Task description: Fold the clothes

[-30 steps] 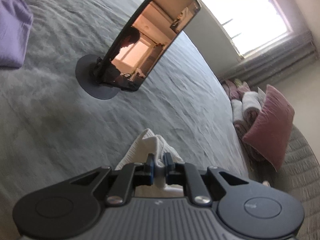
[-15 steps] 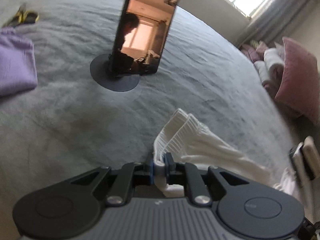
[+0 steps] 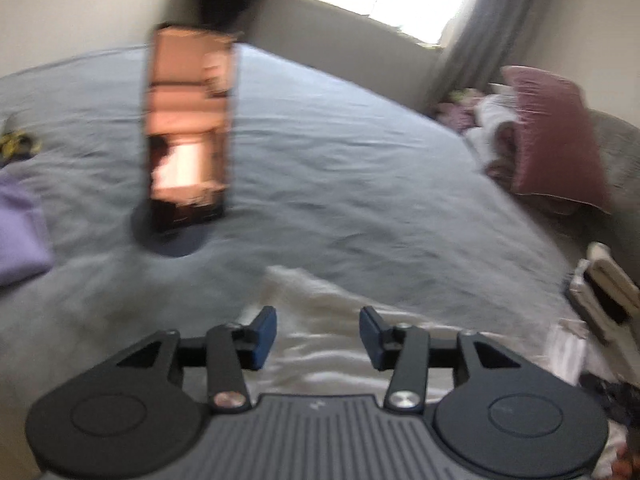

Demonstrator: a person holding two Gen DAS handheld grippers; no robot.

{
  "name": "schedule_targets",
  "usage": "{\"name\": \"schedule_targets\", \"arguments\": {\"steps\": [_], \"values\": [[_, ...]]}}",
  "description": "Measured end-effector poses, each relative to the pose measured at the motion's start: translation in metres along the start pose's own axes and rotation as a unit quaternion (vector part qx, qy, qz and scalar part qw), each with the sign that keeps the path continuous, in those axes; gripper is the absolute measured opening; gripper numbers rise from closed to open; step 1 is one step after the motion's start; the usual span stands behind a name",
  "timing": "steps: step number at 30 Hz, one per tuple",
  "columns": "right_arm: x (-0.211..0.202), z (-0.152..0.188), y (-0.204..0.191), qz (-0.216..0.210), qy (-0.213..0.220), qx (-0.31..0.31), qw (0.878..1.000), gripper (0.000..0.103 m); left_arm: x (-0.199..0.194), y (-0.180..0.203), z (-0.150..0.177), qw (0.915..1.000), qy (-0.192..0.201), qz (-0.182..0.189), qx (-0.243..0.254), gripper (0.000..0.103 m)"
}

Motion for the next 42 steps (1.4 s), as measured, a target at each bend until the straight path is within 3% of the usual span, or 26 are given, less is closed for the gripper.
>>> {"name": "schedule_targets", "arguments": {"steps": [7,14,20,23,34,42], "values": [[0.025,-0.032,0.018,0.025,0.0,0.003,1.0,0.055,0.024,0.064,0.021,0.9898,-0.056,0.116,0.061,0.053],[0.062,-0.04,0.027,0.062,-0.032,-0.016,0.997,0.047,0.042,0.116,0.041,0.9762,-0.09,0.156,0.122,0.053],[0.086,-0.033,0.028,0.134,-0.042,-0.088,0.986,0.018,0.055,0.147,0.055,0.9648,-0.116,0.172,0.162,0.053],[0.088,-0.03,0.025,0.15,-0.044,-0.127,0.98,0.004,0.058,0.157,0.06,0.9603,-0.124,0.171,0.182,0.053],[0.015,-0.045,0.028,0.122,0.003,-0.085,0.989,0.002,0.049,0.16,0.067,0.958,-0.101,0.156,0.218,0.061],[-0.052,-0.021,0.036,0.12,0.022,-0.061,0.991,0.002,0.038,0.155,0.069,0.9547,-0.087,0.165,0.232,0.061]]}}
Point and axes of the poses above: each gripper's, at about its wrist camera, not at the fingertips, and x roughly the way its jaws point, y to its right, z to its underside, the point moved 3 cm from there along x, roughly the way its jaws point, and after that the axes turned 9 degrees about -z, right-handed, at the moved point
